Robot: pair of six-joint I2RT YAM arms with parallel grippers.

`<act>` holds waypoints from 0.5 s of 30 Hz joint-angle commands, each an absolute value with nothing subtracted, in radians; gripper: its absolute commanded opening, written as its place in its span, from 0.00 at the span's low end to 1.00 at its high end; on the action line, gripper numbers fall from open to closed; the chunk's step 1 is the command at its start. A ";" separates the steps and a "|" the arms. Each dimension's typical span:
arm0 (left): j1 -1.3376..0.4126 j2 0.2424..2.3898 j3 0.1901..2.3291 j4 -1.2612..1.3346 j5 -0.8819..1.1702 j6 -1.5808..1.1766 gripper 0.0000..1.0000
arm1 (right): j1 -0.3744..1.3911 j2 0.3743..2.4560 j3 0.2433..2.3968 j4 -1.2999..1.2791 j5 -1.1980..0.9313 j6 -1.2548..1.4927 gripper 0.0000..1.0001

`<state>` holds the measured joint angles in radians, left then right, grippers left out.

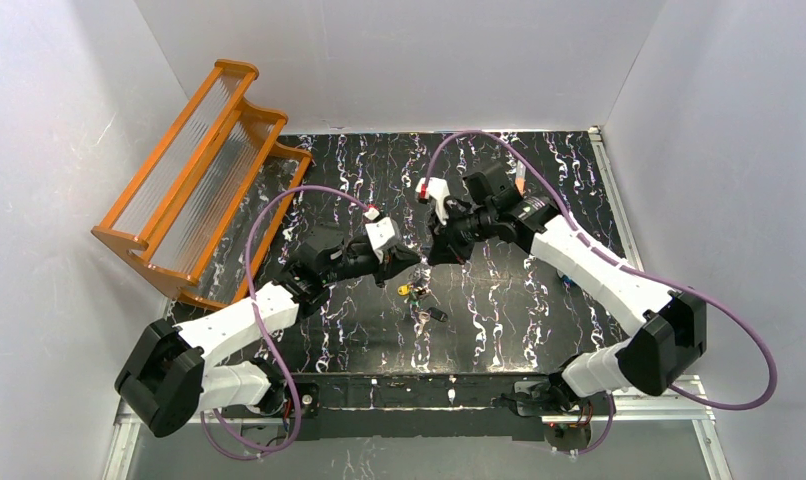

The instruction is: Remove the keys from the keyring

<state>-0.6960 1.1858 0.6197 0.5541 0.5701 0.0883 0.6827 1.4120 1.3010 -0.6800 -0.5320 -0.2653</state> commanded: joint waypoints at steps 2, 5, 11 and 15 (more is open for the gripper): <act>-0.695 1.133 0.609 0.590 0.573 0.072 0.00 | 0.669 1.324 1.221 -0.588 -0.510 -0.255 0.01; -0.693 1.131 0.599 0.611 0.560 0.046 0.00 | 0.658 1.284 1.149 -0.527 -0.510 -0.252 0.01; -0.680 1.146 0.573 0.727 0.580 -0.065 0.00 | 0.658 1.234 1.003 -0.376 -0.554 -0.245 0.01; -0.666 1.150 0.559 0.773 0.583 -0.105 0.00 | 0.658 1.193 0.921 -0.274 -0.518 -0.227 0.01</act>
<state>-0.6884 1.1683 0.5629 0.6441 0.5732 -0.0383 0.6670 1.2438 0.9829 -0.4080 -0.5411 -0.2462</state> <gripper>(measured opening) 0.010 0.053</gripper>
